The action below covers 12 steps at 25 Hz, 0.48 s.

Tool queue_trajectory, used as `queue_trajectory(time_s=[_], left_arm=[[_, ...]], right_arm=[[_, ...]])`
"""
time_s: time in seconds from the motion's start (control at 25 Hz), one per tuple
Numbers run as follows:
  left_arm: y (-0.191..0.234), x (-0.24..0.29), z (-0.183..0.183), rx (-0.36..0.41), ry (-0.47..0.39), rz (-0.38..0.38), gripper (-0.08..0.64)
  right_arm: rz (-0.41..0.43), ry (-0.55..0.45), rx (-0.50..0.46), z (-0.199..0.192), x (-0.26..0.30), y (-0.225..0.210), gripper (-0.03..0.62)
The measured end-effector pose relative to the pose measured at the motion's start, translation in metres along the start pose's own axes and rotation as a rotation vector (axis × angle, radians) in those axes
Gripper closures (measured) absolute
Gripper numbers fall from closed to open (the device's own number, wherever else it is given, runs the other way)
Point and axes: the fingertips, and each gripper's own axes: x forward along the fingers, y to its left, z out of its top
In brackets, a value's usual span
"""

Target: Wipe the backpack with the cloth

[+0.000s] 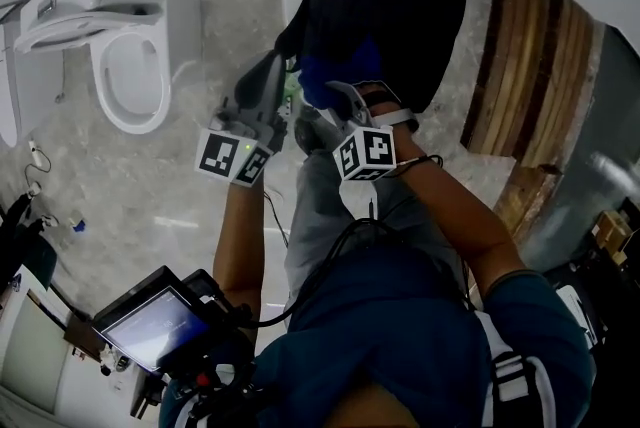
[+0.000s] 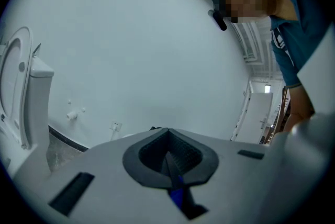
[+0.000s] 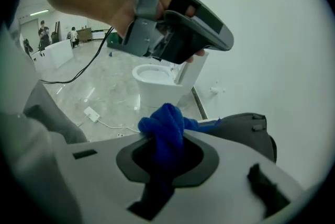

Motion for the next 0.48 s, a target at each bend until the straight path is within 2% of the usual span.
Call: queue_trajectory(time_s=[0.28, 0.48], left_arm=[[-0.01, 0.008, -0.003, 0.008, 0.014, -0.028, 0.558], [-0.015, 0.015, -0.006, 0.014, 0.021, -0.048, 0.558]], right_arm=[[-0.007, 0.064, 0.081, -0.054, -0.023, 0.022, 0.546], [-0.073, 0.119, 0.199, -0.105, -0.047, 0.021, 0.546]])
